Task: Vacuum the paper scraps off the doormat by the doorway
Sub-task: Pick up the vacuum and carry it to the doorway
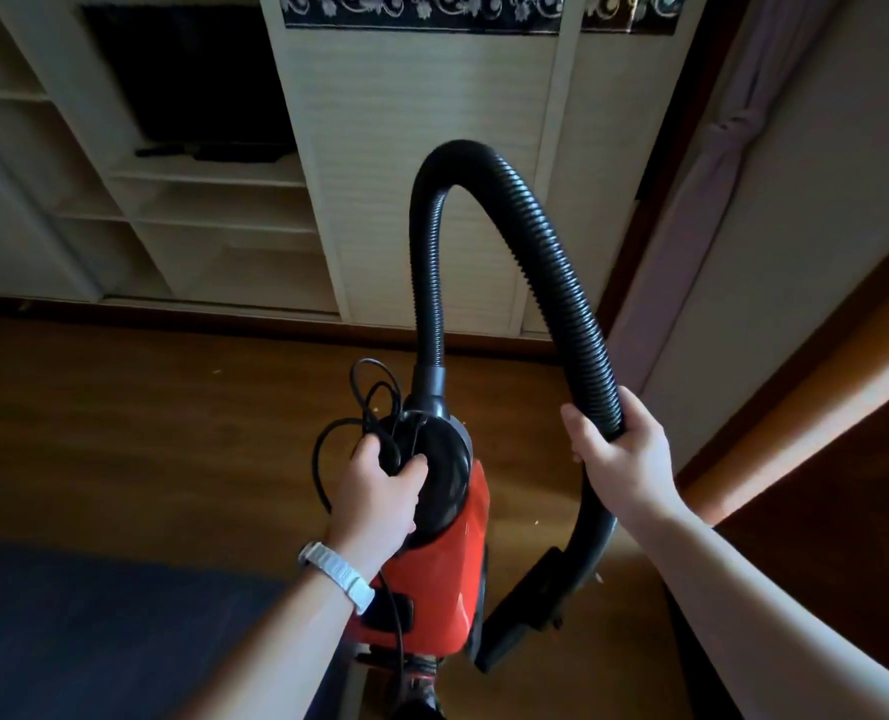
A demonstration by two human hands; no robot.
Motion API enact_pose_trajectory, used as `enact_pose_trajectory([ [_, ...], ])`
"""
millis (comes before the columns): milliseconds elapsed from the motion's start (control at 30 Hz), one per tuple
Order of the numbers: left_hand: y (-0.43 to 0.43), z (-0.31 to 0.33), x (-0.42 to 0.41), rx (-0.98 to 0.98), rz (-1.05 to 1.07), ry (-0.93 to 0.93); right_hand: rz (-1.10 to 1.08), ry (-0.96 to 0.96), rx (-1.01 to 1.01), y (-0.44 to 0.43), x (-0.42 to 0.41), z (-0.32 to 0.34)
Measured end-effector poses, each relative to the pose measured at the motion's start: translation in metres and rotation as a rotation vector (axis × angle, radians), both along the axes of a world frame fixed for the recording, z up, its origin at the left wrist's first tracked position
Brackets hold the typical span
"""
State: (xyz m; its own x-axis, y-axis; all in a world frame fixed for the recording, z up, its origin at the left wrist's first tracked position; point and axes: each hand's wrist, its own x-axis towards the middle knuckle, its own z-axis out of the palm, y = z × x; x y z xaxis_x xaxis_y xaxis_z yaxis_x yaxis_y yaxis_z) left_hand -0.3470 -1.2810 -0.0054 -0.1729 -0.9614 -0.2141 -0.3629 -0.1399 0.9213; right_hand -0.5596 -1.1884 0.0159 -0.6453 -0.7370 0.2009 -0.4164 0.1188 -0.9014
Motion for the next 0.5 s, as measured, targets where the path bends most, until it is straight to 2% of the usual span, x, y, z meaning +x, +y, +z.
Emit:
enact_pose_trajectory([
  [267,-0.168,-0.001,-0.024,-0.03,-0.032,-0.012,0.003,0.013,0.034,-0.159,-0.024,0.012],
  [500,-0.272,0.015,-0.036,-0.093,-0.036,-0.038,0.026,-0.035,0.009,-0.26,-0.047,0.018],
])
